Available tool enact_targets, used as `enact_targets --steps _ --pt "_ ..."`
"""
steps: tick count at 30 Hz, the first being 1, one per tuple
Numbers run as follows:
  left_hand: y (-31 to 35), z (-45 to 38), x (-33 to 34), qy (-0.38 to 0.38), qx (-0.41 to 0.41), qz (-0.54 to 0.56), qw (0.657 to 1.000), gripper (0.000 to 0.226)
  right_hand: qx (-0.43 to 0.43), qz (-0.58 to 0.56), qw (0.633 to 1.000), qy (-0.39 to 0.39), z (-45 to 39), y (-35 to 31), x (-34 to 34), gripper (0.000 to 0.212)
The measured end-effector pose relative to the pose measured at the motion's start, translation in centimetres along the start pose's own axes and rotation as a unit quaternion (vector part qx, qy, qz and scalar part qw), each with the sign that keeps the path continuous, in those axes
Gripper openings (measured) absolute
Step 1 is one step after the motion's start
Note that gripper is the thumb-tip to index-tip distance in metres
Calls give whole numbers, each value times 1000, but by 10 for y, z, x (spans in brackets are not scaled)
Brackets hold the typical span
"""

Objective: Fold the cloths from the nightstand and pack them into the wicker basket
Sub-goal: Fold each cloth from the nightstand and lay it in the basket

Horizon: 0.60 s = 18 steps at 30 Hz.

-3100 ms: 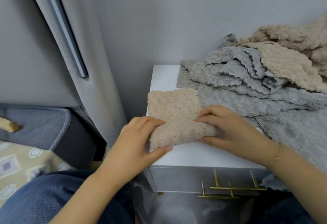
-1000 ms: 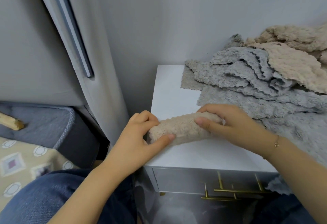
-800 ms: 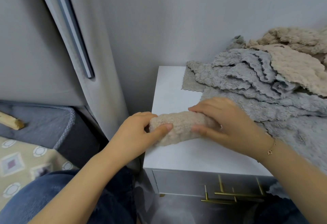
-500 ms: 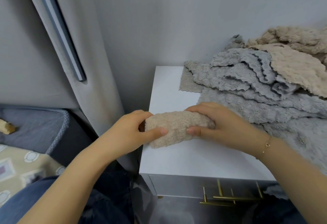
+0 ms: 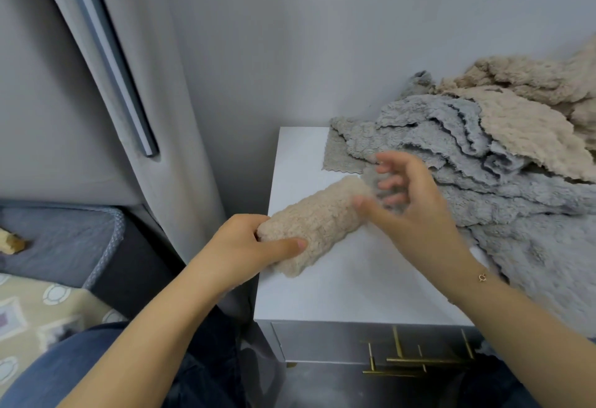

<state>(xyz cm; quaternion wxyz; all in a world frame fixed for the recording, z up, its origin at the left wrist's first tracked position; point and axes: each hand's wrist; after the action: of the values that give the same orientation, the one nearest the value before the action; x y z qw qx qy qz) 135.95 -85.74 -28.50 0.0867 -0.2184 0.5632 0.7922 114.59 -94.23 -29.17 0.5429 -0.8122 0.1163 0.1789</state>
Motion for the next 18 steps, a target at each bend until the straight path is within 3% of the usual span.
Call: enact_targets --steps 3,6,10,13,18 --pt "9 5 5 57 -4 101 993 21 189 -222 955 59 10 -10 4 57" --pt "15 8 11 77 14 147 986 21 312 -365 877 18 20 -15 9 65" --pt "21 11 30 55 29 122 991 28 332 -442 833 -19 22 -24 16 44" --pt "29 10 48 46 40 91 994 40 336 -464 819 40 14 -26 11 48" --pt "42 3 66 29 35 88 995 36 330 -454 819 121 6 -22 -3 37"
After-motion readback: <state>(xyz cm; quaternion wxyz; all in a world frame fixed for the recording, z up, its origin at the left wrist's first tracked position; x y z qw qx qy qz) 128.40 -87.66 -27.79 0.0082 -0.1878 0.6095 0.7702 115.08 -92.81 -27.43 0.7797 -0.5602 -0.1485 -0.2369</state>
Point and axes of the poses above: each hand's wrist, its own z-axis away from the middle knuckle, its own x-axis out of the palm, y = z × x, and after that the axes turned 8 degrees about y, right-handed
